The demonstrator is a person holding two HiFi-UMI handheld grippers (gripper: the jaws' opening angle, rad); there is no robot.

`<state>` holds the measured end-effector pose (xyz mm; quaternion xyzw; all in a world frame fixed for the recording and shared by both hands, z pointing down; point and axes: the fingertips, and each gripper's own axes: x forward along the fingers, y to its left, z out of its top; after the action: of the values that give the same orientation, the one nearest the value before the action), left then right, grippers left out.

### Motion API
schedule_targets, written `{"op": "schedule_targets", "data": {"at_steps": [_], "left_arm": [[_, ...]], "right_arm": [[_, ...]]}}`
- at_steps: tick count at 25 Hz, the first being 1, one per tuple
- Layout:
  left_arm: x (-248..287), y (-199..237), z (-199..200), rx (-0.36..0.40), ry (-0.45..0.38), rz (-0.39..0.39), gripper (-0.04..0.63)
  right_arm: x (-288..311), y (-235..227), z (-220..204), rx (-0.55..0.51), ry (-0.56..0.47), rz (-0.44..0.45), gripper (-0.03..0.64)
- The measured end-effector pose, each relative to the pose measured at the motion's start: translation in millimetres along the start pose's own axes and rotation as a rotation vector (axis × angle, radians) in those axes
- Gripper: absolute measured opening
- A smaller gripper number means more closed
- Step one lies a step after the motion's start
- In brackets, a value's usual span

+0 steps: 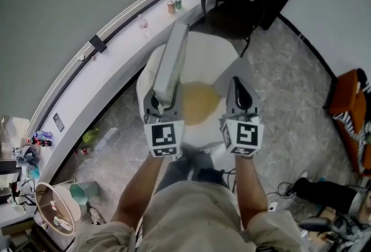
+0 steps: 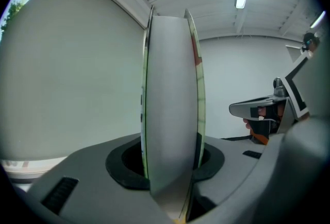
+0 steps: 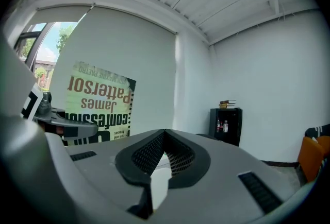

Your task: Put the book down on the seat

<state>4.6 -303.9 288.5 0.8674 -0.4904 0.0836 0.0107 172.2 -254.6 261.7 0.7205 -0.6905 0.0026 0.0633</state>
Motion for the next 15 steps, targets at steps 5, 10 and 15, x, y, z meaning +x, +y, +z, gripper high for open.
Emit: {"op": "schedule_targets", "data": {"at_steps": [5,10,15], "left_arm": [[19,-7,-12,-0.022,0.044,0.019,0.166],[45,-4,-47,-0.075,0.118,0.028,0.166],[80,4,-93,-0.129,0.192,0.055,0.166]], "right_arm": [[12,-13,-15,0.011,0.038,0.030,0.002],[32,-19,-42,0.024,0.093,0.046,0.002],[59,-23,-78,0.030,0.126,0.079,0.002]]}}
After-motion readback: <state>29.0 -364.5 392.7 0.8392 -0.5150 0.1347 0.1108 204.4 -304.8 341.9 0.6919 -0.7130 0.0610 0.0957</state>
